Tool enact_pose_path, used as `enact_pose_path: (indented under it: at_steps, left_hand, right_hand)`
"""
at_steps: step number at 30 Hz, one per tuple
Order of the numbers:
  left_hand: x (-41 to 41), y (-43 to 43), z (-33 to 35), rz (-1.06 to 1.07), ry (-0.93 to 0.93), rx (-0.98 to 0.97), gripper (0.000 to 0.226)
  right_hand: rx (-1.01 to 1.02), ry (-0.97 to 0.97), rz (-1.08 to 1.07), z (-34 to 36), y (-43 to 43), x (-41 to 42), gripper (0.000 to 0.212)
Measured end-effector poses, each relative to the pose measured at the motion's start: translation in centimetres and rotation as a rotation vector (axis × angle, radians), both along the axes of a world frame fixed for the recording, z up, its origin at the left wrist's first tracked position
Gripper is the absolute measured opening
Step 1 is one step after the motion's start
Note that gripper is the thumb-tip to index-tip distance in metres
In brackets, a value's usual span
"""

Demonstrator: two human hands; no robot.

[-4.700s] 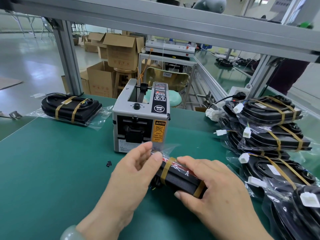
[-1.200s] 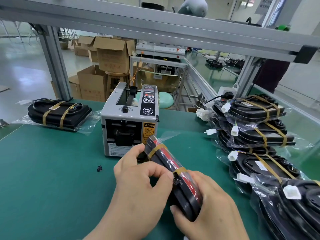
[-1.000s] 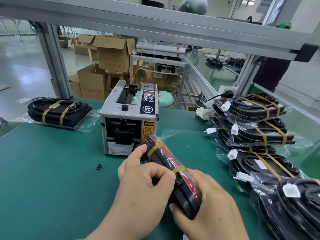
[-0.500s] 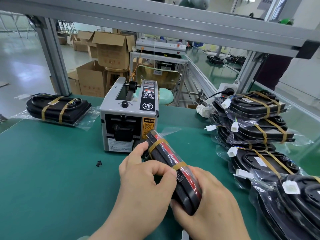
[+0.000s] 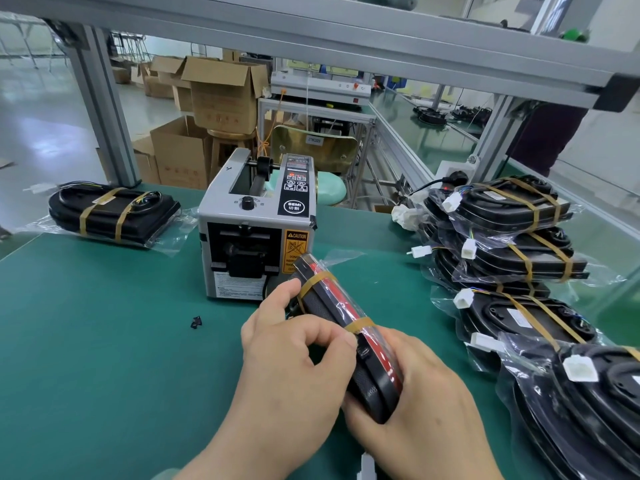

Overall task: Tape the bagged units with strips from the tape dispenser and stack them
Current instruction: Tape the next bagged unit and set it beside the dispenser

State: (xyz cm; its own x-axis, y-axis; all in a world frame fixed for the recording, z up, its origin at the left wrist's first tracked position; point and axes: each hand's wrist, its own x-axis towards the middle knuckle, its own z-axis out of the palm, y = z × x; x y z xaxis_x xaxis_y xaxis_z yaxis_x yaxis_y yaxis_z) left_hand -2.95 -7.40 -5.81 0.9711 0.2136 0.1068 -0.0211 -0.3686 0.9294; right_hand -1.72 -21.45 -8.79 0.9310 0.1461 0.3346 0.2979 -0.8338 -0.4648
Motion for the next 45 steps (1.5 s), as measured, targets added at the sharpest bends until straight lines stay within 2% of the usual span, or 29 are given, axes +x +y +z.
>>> enact_pose_path:
  at_steps: [22,29,33,38,40,43,45]
  left_hand:
    - [0.2,-0.3,-0.4,0.045,-0.012,0.041,0.011]
    - [-0.1,-0.7,-0.7,0.061,-0.039,0.037,0.013]
    - [0.1,-0.7,-1.0,0.065,-0.045,0.059,0.02]
    - [0.6,-0.1,-1.1,0.108,-0.03,0.082,0.044]
    - [0.7,0.1,-1.2,0.108,-0.026,0.087,0.053]
    - [0.7,0.0,-1.4,0.107,-0.037,0.079,0.053]
    - [0.8,-0.2,-1.4,0.102,-0.042,0.076,0.049]
  right_hand:
    - [-0.036,0.029,0.016,0.4,0.2,-0.3,0.062]
    - [-0.043,0.01,0.018,0.4,0.1,-0.3,0.056]
    - [-0.038,-0.005,0.015,0.3,0.0,-0.2,0.054]
    - [-0.018,0.005,0.048,0.2,-0.2,-0.2,0.061]
    - [0.051,0.081,0.138,0.4,-0.8,0.1,0.068]
    - [0.44,0.202,0.212,0.6,-1.5,0.6,0.065]
    - [0.554,0.171,0.194,0.6,-1.6,0.7,0.059]
